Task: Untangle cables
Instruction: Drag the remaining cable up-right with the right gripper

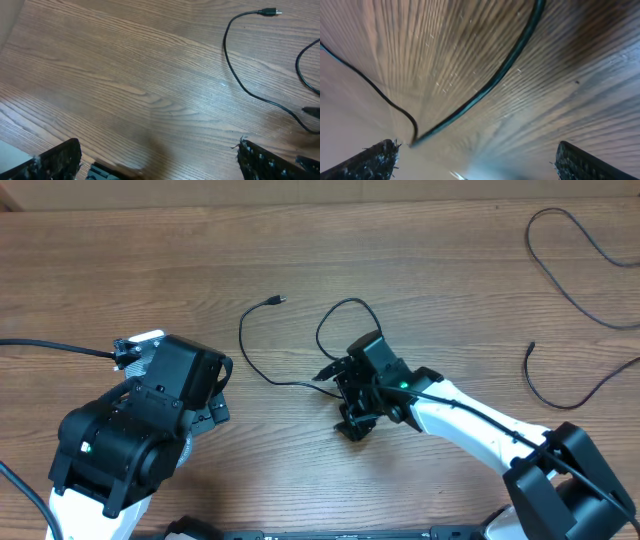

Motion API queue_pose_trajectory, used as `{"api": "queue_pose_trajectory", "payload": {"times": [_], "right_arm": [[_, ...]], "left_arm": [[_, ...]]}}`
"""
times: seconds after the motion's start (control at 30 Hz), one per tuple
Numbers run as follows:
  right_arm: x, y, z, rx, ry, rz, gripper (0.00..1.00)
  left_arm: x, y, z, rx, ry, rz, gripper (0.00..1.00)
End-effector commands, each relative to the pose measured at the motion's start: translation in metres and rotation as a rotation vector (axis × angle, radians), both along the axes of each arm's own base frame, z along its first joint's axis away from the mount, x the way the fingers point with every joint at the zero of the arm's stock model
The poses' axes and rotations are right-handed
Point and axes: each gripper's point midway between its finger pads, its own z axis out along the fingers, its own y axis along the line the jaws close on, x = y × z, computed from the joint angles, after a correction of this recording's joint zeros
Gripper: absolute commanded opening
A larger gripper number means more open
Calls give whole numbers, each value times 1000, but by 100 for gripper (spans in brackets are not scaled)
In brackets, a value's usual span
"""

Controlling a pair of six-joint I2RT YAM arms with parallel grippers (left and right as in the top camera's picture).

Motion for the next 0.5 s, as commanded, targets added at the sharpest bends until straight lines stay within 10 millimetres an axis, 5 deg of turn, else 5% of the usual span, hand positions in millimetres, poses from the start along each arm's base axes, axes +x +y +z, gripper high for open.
{"api": "queue_pose_trajectory", "payload": {"times": [0.0,0.47], "right_arm": [[12,-3,-2,-29,-5,-137,100],[22,-5,-3,-68,-73,-166,80]], "left_arm": [[1,4,2,9,-16,23,99],[1,4,2,9,-16,23,99]]}}
